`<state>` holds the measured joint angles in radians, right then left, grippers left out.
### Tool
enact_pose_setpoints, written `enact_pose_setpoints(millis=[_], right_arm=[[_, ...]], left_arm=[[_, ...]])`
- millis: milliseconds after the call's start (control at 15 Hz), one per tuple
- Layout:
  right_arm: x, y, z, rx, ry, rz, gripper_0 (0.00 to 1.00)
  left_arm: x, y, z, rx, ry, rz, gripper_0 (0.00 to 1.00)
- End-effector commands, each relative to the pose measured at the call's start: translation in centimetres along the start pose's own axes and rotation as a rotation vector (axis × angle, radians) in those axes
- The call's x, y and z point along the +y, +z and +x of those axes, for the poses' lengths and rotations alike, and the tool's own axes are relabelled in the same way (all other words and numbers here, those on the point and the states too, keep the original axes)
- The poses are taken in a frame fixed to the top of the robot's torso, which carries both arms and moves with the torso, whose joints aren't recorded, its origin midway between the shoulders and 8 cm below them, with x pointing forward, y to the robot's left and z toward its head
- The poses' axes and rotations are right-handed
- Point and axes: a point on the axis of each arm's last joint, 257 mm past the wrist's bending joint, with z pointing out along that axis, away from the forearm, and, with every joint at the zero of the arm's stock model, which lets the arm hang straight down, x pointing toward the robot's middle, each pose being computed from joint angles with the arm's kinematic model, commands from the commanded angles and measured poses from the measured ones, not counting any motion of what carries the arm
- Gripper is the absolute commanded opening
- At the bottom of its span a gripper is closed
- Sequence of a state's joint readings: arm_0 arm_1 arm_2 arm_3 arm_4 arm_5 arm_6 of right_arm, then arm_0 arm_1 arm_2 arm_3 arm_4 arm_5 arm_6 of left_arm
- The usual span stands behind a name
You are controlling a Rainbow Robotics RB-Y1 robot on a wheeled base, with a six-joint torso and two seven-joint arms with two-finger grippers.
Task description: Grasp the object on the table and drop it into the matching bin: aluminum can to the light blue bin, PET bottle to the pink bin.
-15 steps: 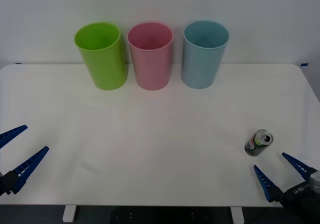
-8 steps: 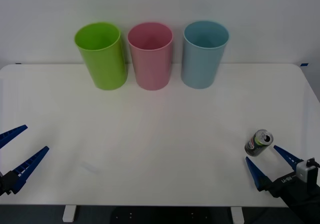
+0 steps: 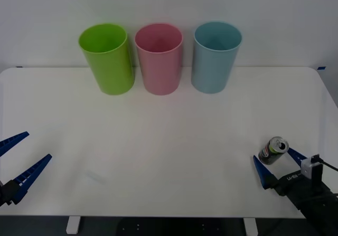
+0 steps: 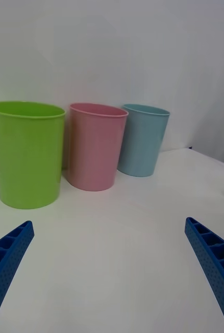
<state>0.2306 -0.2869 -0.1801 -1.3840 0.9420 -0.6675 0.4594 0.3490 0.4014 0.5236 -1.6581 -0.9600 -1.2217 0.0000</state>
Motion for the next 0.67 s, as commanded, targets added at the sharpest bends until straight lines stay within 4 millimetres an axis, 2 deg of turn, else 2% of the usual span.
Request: enact_pose_setpoints(millis=[67,400,667], right_arm=[[0.0,0.8,0.0,0.007,-0.002,0.012,1.00],[0.1,2.4,-0.1,0.020,-0.003,0.037,1.00],[0.3,2.8,0.1,0.028,-0.004,0.041,1.00]], left_arm=[[0.0,0.0,0.0,0.000,0.000,0.000,1.00],[0.0,0.0,0.0,0.000,0.000,0.000,1.00],[0.0,0.0,0.0,0.000,0.000,0.000,1.00]])
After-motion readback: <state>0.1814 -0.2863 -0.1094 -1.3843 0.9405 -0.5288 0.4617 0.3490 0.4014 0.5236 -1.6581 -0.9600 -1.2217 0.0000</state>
